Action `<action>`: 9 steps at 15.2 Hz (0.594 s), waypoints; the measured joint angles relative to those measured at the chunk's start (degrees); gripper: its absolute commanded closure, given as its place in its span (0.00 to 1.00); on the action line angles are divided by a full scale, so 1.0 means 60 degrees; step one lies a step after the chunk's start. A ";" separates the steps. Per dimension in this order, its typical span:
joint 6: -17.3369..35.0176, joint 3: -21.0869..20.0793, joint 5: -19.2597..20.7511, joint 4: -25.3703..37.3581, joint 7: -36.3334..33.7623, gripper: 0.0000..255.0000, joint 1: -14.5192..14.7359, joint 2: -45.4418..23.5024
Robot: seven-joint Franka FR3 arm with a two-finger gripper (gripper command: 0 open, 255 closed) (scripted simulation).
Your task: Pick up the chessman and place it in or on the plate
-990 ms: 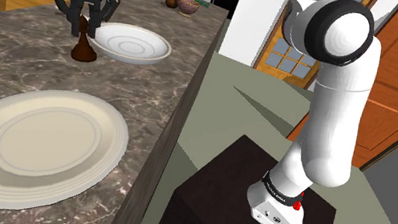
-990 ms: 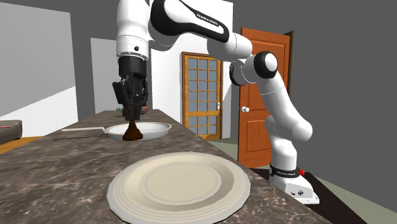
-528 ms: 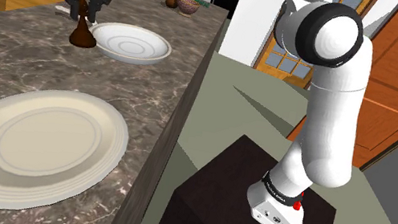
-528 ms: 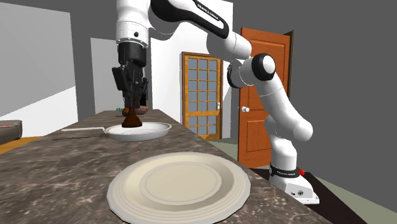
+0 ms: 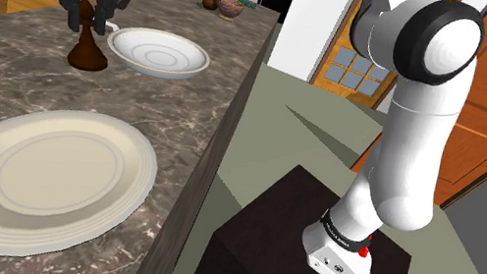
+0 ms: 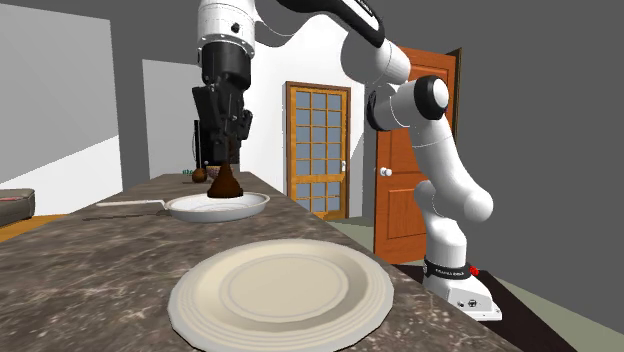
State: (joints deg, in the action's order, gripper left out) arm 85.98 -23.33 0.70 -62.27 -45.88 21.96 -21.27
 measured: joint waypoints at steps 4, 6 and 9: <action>0.0254 -0.0233 -0.0012 -0.0527 -0.0724 1.00 0.0456 0.0359; 0.0387 -0.0358 -0.0021 -0.0797 -0.1100 1.00 0.0687 0.0543; 0.0485 -0.0548 -0.0023 -0.1083 -0.1658 1.00 0.1035 0.0790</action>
State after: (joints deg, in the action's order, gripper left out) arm 88.89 -26.62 0.57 -68.77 -55.83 28.17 -16.52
